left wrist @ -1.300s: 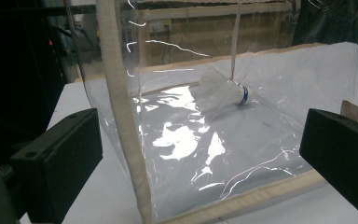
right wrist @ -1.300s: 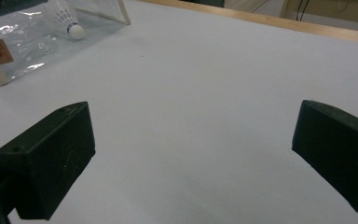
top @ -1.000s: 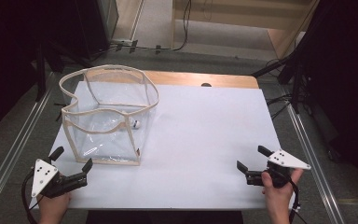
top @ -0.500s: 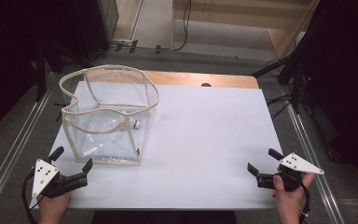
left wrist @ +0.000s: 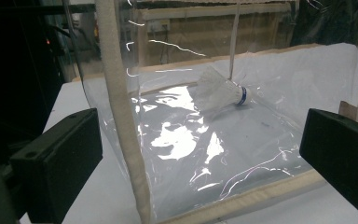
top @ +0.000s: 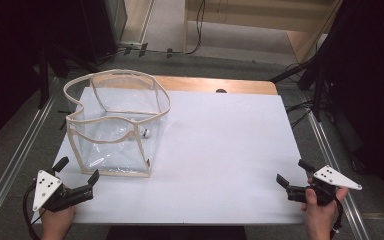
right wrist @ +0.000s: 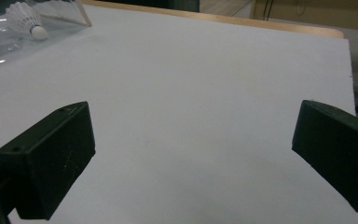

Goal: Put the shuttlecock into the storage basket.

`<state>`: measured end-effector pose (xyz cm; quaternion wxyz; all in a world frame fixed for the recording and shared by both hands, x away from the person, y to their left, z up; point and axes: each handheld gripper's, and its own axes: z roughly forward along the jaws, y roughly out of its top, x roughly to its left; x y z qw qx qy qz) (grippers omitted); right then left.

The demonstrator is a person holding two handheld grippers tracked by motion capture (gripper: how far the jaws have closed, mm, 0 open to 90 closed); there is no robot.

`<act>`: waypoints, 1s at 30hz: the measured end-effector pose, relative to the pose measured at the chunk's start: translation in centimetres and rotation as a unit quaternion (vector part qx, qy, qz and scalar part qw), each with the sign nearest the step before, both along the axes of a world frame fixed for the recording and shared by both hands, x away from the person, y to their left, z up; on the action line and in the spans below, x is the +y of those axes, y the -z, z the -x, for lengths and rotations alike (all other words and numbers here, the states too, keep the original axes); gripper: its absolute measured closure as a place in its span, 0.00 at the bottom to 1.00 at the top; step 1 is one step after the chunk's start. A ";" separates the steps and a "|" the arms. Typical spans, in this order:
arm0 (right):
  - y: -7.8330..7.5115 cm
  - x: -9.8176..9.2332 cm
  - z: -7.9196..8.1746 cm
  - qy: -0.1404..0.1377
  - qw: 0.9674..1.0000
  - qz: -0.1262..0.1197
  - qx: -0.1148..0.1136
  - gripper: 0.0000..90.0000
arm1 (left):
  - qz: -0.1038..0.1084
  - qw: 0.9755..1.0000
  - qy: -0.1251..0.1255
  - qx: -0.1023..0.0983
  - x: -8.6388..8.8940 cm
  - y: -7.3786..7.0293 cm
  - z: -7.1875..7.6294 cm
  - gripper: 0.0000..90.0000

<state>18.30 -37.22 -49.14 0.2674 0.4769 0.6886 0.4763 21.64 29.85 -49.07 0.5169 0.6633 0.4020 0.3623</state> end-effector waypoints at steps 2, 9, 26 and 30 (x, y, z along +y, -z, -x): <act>0.1 -0.3 0.0 0.001 1.000 -0.002 -0.003 0.00 | 0.002 1.000 0.001 0.000 0.0 0.0 0.0 0.00; 0.7 -1.0 -0.2 0.012 1.000 -0.012 -0.005 0.00 | 0.011 1.000 0.002 0.001 0.2 0.0 0.0 0.00; 1.3 -1.0 -0.6 0.009 1.000 -0.023 -0.001 0.00 | 0.015 1.000 0.002 -0.005 0.2 0.0 0.1 0.00; 1.5 -1.0 -0.8 0.003 1.000 -0.029 0.008 0.00 | 0.015 1.000 0.002 -0.004 0.2 0.0 0.0 0.00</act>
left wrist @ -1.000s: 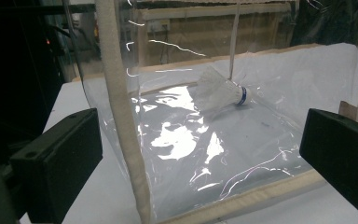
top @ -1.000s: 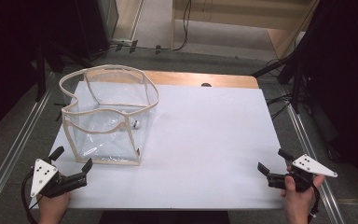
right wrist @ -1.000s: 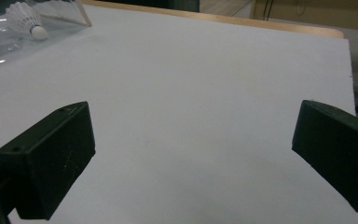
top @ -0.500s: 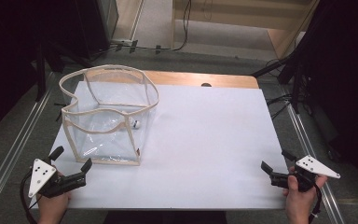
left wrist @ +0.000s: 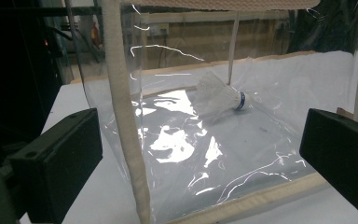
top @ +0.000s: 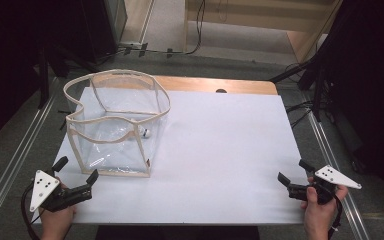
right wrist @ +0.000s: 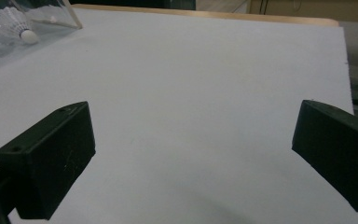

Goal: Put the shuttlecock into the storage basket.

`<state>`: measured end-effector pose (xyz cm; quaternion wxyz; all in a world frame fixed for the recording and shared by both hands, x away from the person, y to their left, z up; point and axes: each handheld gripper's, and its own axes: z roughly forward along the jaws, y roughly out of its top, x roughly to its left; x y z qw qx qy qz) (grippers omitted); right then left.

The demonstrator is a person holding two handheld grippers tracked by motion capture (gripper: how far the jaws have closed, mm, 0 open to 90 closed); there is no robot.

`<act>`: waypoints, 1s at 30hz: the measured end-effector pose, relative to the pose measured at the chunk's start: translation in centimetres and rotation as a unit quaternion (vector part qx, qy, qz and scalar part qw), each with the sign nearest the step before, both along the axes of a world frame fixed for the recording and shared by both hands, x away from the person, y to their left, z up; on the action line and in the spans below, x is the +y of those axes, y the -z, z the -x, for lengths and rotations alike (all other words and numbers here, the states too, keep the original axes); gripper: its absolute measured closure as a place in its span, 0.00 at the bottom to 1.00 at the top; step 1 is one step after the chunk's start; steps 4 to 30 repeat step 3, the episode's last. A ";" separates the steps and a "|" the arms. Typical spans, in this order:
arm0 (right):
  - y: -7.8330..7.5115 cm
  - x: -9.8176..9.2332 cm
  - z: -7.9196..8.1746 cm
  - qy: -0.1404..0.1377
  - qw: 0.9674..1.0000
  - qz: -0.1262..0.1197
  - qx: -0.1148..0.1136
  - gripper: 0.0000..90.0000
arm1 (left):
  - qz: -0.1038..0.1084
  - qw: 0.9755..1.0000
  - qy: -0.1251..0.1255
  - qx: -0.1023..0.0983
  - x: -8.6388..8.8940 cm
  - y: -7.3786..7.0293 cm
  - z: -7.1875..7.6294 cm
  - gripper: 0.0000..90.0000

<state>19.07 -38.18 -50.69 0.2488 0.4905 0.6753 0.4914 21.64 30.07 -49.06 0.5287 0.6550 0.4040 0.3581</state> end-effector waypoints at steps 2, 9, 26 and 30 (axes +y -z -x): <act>0.1 0.1 -0.1 -0.004 1.000 -0.002 0.003 0.00 | 0.000 1.000 0.000 0.000 0.0 0.0 0.0 0.00; 0.1 0.1 -0.1 -0.002 1.000 -0.001 0.004 0.00 | 0.000 1.000 0.000 0.000 0.0 0.0 0.0 0.00; 0.1 0.1 -0.1 -0.002 1.000 -0.001 0.004 0.00 | 0.000 1.000 0.000 0.000 0.0 0.0 0.0 0.00; 0.1 0.1 -0.1 -0.002 1.000 -0.001 0.004 0.00 | 0.000 1.000 0.000 0.000 0.0 0.0 0.0 0.00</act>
